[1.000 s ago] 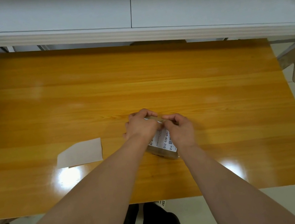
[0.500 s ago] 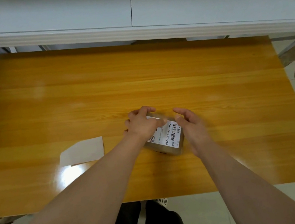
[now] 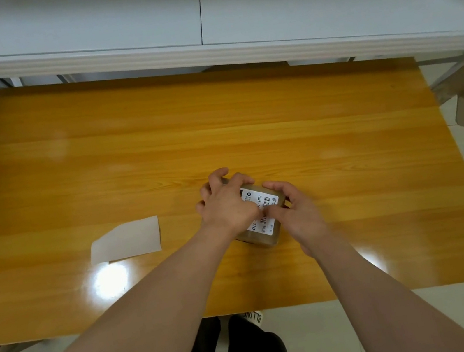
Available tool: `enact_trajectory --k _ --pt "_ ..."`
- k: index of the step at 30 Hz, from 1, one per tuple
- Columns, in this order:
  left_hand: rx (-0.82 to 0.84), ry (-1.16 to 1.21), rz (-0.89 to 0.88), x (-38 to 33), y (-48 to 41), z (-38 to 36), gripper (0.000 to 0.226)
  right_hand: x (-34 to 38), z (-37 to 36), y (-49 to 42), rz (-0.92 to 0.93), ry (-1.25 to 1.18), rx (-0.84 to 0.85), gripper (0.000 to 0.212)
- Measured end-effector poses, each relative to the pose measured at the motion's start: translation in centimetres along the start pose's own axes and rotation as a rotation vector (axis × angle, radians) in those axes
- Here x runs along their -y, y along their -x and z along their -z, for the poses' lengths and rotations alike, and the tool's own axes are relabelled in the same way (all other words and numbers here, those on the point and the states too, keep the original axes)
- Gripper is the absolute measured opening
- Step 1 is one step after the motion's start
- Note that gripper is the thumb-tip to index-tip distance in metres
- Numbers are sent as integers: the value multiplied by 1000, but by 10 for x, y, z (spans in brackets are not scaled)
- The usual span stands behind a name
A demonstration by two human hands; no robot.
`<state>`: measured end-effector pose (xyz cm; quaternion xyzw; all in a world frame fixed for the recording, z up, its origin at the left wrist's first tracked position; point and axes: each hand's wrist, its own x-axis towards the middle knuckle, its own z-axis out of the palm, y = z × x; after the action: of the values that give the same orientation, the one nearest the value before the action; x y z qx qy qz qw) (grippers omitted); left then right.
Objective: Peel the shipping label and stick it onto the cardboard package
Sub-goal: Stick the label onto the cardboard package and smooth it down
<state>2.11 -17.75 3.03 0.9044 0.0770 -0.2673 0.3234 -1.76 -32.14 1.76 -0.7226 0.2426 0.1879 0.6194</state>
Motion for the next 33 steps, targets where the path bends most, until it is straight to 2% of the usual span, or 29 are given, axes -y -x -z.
enact_trajectory --k 18,24,29,31,33 --pt "-132 156 136 -12 -5 -9 27 1 -21 -14 -11 -110 -244 15" --pt "-165 180 159 -13 -7 -13 23 4 -17 -14 12 -82 -209 15" --pt "-103 245 213 -16 -5 -5 29 5 -2 -7 -19 -123 -54 24" --pt "-44 240 202 -16 -4 1 39 2 7 -3 -26 -149 53 43" --pt "29 190 155 -13 -2 6 66 -3 12 -1 -40 -146 147 66"
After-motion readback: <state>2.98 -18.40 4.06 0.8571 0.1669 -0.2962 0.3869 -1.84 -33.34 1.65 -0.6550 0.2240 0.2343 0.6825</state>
